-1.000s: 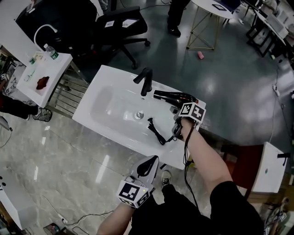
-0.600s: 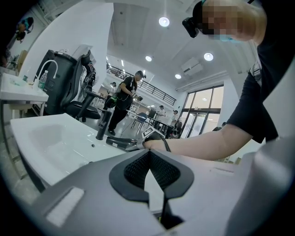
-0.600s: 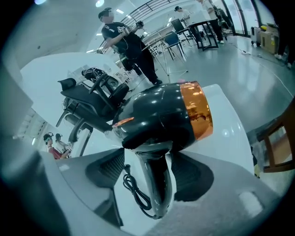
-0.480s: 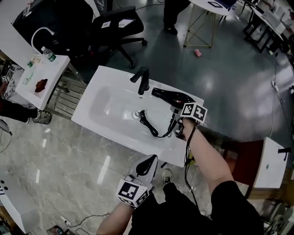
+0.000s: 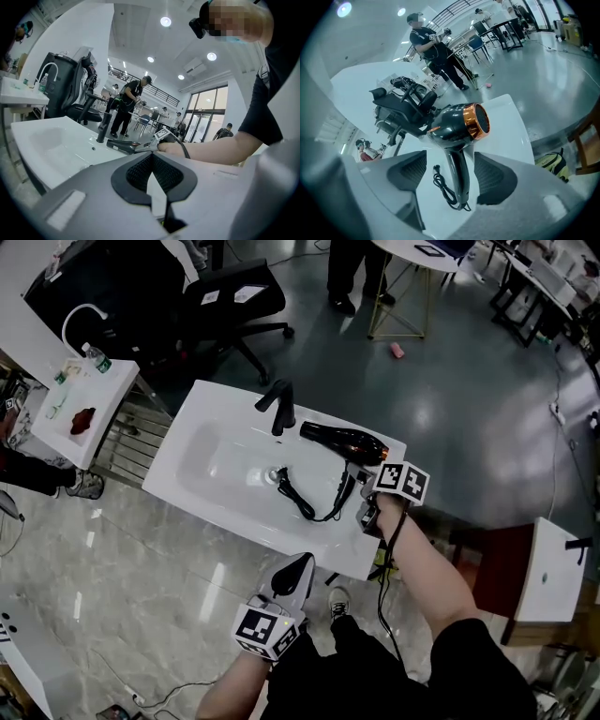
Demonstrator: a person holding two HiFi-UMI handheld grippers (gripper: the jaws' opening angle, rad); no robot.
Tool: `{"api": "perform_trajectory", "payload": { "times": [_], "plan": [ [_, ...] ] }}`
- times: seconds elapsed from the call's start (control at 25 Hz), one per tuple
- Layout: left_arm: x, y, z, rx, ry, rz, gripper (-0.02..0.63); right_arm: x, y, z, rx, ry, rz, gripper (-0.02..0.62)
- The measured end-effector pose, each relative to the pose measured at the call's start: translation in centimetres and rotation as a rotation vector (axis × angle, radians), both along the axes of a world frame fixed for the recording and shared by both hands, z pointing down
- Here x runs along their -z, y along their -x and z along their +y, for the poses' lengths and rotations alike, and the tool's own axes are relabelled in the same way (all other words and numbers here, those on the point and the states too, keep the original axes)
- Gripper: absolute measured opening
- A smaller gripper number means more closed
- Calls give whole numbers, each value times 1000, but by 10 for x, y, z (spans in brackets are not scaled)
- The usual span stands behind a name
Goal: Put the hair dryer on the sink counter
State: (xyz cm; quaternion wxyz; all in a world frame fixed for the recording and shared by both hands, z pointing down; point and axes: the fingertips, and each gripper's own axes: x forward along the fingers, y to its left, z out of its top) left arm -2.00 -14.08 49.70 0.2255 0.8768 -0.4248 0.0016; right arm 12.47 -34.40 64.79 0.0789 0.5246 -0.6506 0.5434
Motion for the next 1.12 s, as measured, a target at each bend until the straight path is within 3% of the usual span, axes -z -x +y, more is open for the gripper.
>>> {"api": "perform_trajectory", "payload": {
  "times": [0.16, 0.28, 0.36, 0.4, 0.76, 1.12],
  "plan": [
    [3, -1, -1, 24, -12, -9, 3, 24, -8, 13, 24, -59, -63, 286],
    [8, -1, 0, 42, -17, -20, 3, 48, -12, 21, 66, -150, -89, 182],
    [9, -3, 2, 52, -25, -25, 3, 68, -12, 28, 112, -222, -101, 28],
    [10, -5, 4, 56, -29, -29, 3, 78, -11, 32, 143, -259, -101, 2],
    [25, -17, 21, 111, -46, -63, 3, 160, 16, 89, 469, -583, 34, 2],
    [49, -30, 43, 195, -66, -82, 2, 213, 38, 160, 657, -769, 46, 2]
  ]
}}
